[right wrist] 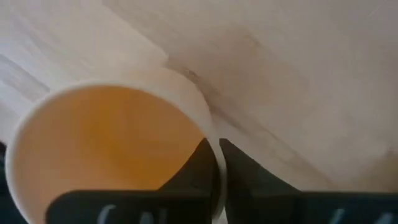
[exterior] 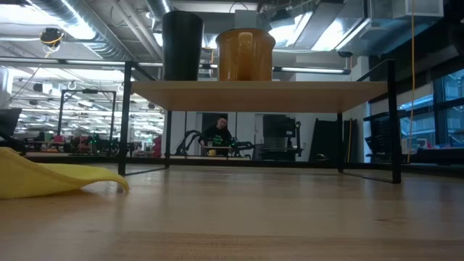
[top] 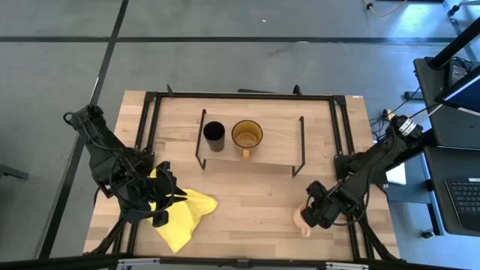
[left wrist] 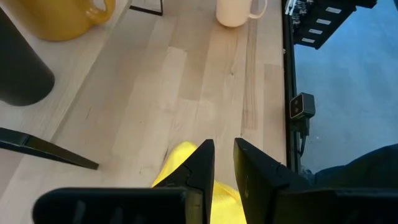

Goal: Stack small to large cups/mugs on shelf
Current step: Put the orange mug on the shelf

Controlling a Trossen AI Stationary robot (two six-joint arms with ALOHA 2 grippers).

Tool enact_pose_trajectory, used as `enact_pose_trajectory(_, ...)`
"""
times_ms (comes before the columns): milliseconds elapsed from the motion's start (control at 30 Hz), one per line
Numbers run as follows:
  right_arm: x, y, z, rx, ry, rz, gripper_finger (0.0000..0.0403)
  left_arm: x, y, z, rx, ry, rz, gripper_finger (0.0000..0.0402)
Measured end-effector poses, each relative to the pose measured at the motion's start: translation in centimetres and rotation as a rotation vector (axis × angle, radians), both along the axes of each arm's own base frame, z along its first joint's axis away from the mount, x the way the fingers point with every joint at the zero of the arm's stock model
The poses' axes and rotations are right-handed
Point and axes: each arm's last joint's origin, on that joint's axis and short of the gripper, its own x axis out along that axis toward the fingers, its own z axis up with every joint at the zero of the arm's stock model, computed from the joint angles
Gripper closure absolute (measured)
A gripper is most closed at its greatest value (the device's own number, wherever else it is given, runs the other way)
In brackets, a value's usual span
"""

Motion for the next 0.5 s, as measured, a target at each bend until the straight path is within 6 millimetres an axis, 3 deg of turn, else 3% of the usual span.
enact_pose_trajectory(100, 0.2, -0.3, 0.7, 0.034, -0.017, -0.014, 0.0383, 0.0, 0.0, 0.0, 0.0, 0.0, 0.0, 0.0347)
enact_pose_trajectory(200, 0.8, -0.8, 2.9, 0.048, -0.044, -0.032, 0.0391, 0.0, 0.0, 0.0, -0.001, -0.001, 0.001, 0.0347)
enact_pose_trajectory(500, 3.3, -3.8, 14.1, -0.138, -0.056, 0.176, 0.0392, 0.0, 0.0, 0.0, 0.008, -0.016, 0.015, 0.0347)
